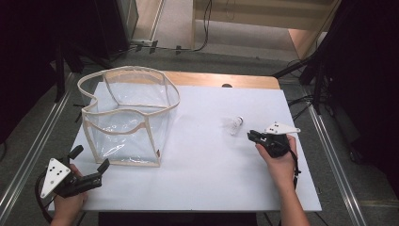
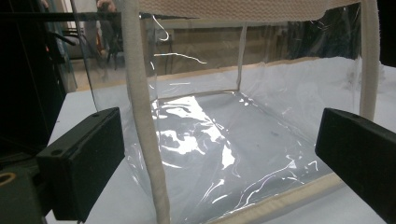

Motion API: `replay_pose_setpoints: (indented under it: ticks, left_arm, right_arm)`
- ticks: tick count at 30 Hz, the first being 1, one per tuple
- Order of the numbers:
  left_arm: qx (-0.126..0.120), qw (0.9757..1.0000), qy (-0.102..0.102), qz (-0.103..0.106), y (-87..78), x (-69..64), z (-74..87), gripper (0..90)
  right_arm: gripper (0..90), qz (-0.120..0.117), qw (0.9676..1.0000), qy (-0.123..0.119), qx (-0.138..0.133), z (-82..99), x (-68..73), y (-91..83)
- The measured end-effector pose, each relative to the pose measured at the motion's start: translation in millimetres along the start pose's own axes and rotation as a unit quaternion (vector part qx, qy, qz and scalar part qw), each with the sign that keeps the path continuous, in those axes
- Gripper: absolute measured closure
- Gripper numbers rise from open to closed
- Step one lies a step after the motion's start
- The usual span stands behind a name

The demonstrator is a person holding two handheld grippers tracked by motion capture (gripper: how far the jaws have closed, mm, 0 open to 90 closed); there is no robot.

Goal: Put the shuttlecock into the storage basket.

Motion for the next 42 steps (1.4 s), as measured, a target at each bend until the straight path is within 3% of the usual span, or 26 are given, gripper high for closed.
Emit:
replay_pose_setpoints:
  ticks: [5,13,19,28,34,42]
  left_arm:
    - [0.0,1.0,0.0,0.0,-0.1,0.2,0.0,2.1]
    - [0.0,1.0,0.0,0.0,-0.1,0.2,0.0,2.1]
    - [0.0,1.0,-0.001,0.0,-0.4,0.2,0.1,2.1]
    - [0.0,1.0,0.0,0.0,-0.2,-0.1,0.1,2.1]
    - [0.0,1.0,-0.001,0.0,0.2,-0.1,0.0,2.1]
    - [0.0,1.0,-0.001,0.0,0.2,-0.3,0.0,2.1]
  right_arm:
    - [87.9,-0.002,0.9997,0.001,0.026,-3.3,-3.4,10.8]
    - [88.0,-0.017,0.998,-0.004,0.061,-6.2,-3.7,27.6]
    - [88.1,-0.014,0.9958,-0.019,0.088,-5.1,-3.2,41.4]
    - [88.1,-0.025,0.9946,-0.026,0.097,-6.6,-0.4,54.6]
    - [88.1,-0.035,0.9953,-0.017,0.089,-20.7,1.0,61.0]
    - [88.1,-0.04,0.9941,-0.026,0.097,-25.5,6.8,76.0]
Point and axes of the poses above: each handheld gripper's, and its own axes: y roughly forward along the jaws, z roughly out of its underside, x roughly to its left, the point moved 9 cm from there along y, roughly forward along the jaws, and after that the axes turned 6 degrees about z, right-handed, at the moved point
